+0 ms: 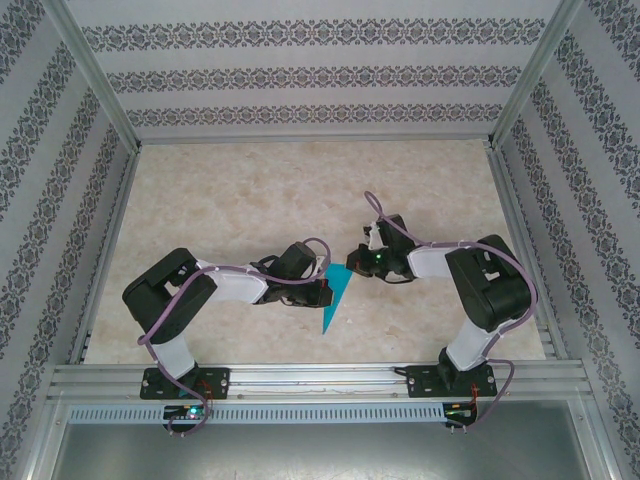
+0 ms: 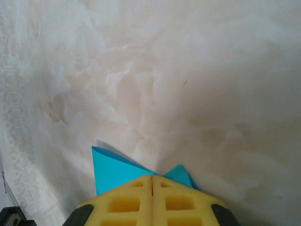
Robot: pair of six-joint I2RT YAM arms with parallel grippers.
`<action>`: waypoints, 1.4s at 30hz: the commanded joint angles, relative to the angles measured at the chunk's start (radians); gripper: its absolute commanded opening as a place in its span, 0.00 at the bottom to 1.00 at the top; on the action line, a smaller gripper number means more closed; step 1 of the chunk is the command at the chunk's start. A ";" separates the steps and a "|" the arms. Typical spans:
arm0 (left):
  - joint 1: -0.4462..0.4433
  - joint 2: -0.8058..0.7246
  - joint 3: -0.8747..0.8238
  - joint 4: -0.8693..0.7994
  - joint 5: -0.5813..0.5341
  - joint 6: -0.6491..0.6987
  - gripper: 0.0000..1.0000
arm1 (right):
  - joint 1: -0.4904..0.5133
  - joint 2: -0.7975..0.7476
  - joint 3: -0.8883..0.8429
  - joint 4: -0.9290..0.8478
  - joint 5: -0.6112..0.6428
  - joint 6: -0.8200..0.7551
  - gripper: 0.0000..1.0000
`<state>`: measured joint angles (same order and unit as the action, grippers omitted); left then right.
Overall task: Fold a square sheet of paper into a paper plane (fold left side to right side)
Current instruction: Perform the fifth fold on the wing at the bottom-center of the table.
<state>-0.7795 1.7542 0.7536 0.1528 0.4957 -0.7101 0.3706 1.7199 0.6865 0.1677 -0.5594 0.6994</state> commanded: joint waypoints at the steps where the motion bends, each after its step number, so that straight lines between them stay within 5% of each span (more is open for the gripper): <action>1: -0.005 0.081 -0.077 -0.216 -0.130 0.026 0.00 | -0.053 0.033 0.027 -0.008 0.084 -0.040 0.00; 9: -0.006 0.072 -0.084 -0.174 -0.109 0.011 0.00 | -0.100 0.020 0.065 -0.025 0.041 -0.056 0.00; 16: -0.006 0.036 -0.078 -0.165 -0.107 0.011 0.00 | -0.104 -0.195 0.011 -0.094 0.034 -0.064 0.00; 24: -0.006 0.017 -0.067 -0.151 -0.097 0.011 0.00 | 0.030 -0.373 -0.142 -0.060 0.047 0.057 0.00; 42: -0.006 0.002 -0.050 -0.168 -0.101 0.013 0.00 | 0.213 -0.100 -0.099 0.131 0.056 0.184 0.00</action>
<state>-0.7799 1.7340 0.7353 0.1677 0.4812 -0.7109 0.5735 1.5963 0.5610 0.2466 -0.5098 0.8619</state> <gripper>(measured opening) 0.043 0.043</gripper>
